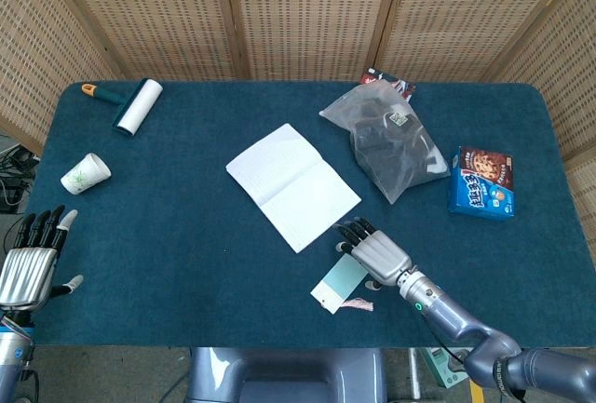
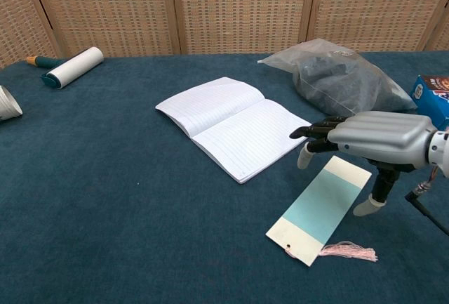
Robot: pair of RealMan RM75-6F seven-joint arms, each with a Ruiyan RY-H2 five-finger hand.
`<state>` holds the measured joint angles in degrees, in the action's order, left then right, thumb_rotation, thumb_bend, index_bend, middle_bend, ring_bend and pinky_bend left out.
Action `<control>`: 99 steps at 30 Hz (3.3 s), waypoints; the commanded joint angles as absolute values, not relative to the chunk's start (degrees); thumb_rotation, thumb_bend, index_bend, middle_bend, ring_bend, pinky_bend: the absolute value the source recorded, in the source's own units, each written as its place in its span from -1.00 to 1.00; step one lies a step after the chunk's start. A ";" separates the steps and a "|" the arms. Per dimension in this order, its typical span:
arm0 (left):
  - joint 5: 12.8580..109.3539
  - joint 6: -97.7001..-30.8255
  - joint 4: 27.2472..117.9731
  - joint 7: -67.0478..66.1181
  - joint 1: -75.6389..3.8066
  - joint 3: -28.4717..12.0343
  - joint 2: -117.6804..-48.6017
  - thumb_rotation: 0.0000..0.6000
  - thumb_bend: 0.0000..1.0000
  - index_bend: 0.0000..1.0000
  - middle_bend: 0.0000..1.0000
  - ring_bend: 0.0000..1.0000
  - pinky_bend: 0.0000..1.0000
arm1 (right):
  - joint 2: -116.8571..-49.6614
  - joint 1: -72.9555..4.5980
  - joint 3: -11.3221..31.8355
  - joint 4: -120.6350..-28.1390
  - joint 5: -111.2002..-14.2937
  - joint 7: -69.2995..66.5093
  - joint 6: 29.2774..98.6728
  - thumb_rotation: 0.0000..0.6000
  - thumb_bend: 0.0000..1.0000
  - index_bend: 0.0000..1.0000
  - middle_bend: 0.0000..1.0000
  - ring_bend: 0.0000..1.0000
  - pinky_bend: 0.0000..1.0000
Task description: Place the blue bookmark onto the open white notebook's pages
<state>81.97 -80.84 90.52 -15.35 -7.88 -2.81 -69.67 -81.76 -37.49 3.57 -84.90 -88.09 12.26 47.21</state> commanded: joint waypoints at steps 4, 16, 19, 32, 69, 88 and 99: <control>81.83 -80.73 90.34 -15.26 -7.98 -2.79 -69.67 1.00 -1.00 -1.00 -1.00 -1.00 -1.00 | -83.55 -38.81 2.93 -83.32 -87.53 13.22 46.01 1.00 -0.60 -0.44 -1.00 -1.00 -0.97; 81.44 -80.35 90.12 -15.39 -8.23 -2.71 -69.87 1.00 -1.00 -1.00 -1.00 -1.00 -1.00 | -85.01 -40.19 1.54 -81.59 -86.70 14.01 45.17 1.00 -0.61 -0.40 -1.00 -1.00 -0.97; 81.47 -80.36 90.14 -15.48 -8.28 -2.69 -69.90 1.00 -1.00 -1.00 -1.00 -1.00 -1.00 | -85.23 -40.36 1.33 -81.39 -86.61 13.92 45.21 1.00 -0.60 -0.39 -1.00 -1.00 -0.97; 81.34 -80.45 90.11 -15.27 -8.30 -2.64 -69.80 1.00 -1.00 -1.00 -1.00 -1.00 -1.00 | -85.79 -40.87 0.57 -81.40 -85.64 14.49 45.36 1.00 -0.60 -0.32 -1.00 -1.00 -0.97; 81.33 -80.53 90.22 -14.61 -8.45 -2.56 -69.58 1.00 -1.00 -1.00 -1.00 -1.00 -1.00 | -85.79 -41.91 1.39 -82.69 -83.05 17.79 47.03 1.00 -0.60 0.15 -0.88 -1.00 -0.91; 80.80 -80.06 90.04 -13.67 -8.57 -2.67 -69.24 1.00 -1.00 -1.00 -1.00 -1.00 -1.00 | -84.95 -44.17 4.46 -85.48 -77.23 24.41 46.17 1.00 -0.60 0.15 -0.89 -1.00 -0.91; 80.58 -80.04 90.36 -13.99 -8.56 -2.67 -69.05 1.00 -1.00 -1.00 -1.00 -1.00 -1.00 | -89.86 -48.43 7.51 -79.17 -72.16 25.03 42.59 1.00 -0.60 0.14 -0.89 -1.00 -0.91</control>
<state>80.61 -80.07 90.38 -14.01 -8.56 -2.66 -69.06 -89.31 -47.90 7.10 -79.88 -72.72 25.01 43.03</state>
